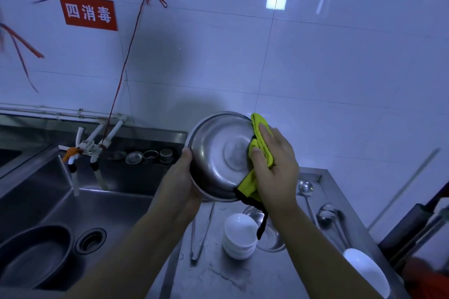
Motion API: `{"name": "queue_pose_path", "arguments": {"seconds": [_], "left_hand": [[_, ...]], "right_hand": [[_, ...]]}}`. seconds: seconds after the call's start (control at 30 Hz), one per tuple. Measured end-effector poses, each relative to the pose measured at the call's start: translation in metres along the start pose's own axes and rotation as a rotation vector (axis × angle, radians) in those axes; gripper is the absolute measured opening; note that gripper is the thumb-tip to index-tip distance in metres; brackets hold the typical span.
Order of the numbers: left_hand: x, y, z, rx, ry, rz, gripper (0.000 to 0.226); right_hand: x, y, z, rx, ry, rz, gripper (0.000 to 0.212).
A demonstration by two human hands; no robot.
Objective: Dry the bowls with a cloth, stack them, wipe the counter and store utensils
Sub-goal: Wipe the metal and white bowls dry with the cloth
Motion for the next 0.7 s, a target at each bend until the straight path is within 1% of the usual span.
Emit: {"name": "queue_pose_path", "arguments": {"seconds": [0.1,0.17,0.23,0.33,0.43,0.5,0.63,0.7], "left_hand": [[-0.005,-0.007,-0.002,-0.005,-0.051,0.021,0.039],[-0.007,-0.012,-0.005,-0.015,-0.034,0.024,0.041],[-0.011,-0.018,-0.006,-0.024,0.007,0.015,0.046],[-0.017,-0.023,-0.005,-0.030,0.050,-0.010,0.053],[-0.023,-0.022,-0.005,-0.038,0.057,-0.018,0.054],[-0.024,-0.018,-0.003,-0.049,0.034,0.000,0.050],[-0.018,-0.017,-0.006,-0.053,0.074,0.065,0.046],[-0.012,-0.022,-0.011,-0.039,0.117,0.067,0.047]], "right_hand": [[0.012,-0.004,-0.001,-0.002,0.235,-0.171,0.039],[0.015,-0.008,-0.007,0.017,0.323,-0.260,0.039],[0.016,-0.012,-0.015,0.058,0.396,-0.286,0.038],[0.013,-0.016,-0.033,0.168,0.537,-0.287,0.038],[0.002,-0.006,-0.040,0.222,0.629,-0.300,0.037],[-0.005,0.003,-0.033,0.214,0.576,-0.310,0.038],[-0.007,0.005,-0.011,0.152,0.279,-0.271,0.043],[0.002,0.002,0.001,0.151,0.183,-0.235,0.045]]}}
Point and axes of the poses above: each hand's wrist, its own z-axis towards the middle knuckle, its own y-axis out of the back of the hand, x = y × z, the point moved 3 cm from there along z, towards the middle knuckle, and after that the axes turned 14 degrees about -y, right-handed, at the moved point
